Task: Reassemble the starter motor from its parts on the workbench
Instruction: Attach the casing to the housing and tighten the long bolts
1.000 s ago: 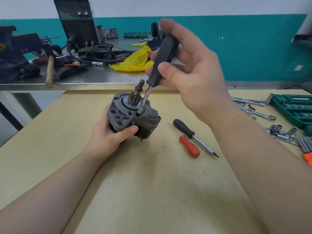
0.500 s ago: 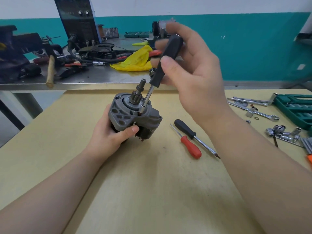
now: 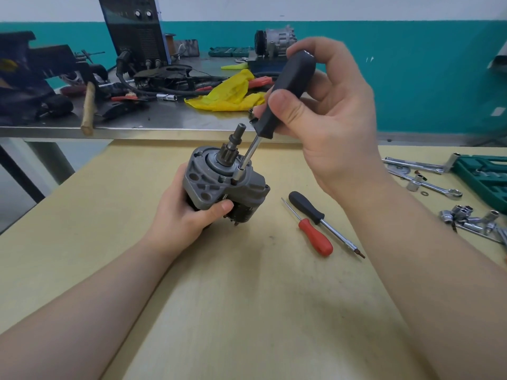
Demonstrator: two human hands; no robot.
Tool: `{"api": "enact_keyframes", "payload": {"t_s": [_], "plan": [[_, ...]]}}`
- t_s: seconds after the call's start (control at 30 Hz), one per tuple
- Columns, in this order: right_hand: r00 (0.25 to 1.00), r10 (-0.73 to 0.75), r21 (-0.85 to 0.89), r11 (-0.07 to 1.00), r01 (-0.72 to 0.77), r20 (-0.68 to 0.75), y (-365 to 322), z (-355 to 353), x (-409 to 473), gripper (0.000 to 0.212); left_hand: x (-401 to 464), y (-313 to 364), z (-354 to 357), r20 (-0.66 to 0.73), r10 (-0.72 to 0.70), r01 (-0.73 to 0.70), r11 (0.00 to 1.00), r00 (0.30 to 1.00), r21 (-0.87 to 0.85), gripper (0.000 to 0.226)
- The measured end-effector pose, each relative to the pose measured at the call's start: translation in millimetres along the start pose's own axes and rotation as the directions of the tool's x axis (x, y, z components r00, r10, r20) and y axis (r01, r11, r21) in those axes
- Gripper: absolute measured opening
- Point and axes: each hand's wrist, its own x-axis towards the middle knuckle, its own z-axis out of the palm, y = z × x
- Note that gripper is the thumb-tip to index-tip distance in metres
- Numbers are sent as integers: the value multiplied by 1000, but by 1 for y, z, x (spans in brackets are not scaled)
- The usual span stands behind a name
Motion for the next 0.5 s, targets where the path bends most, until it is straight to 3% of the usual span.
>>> {"api": "enact_keyframes", "payload": {"t_s": [0.23,0.33,0.5], "plan": [[965,16,-212,974,-74,-263,1,9,-1,33,-1,8,7,-68,2,-2,1000,998,-4,80],[944,63,-187,974,-129,-324,5,7,0,33,-3,8,7,-75,3,-3,1000,997,10,80],[948,96,-63,991,-120,-305,6,-1,-2,28,-6,10,7,-87,-6,8,1000,996,27,76]]}}
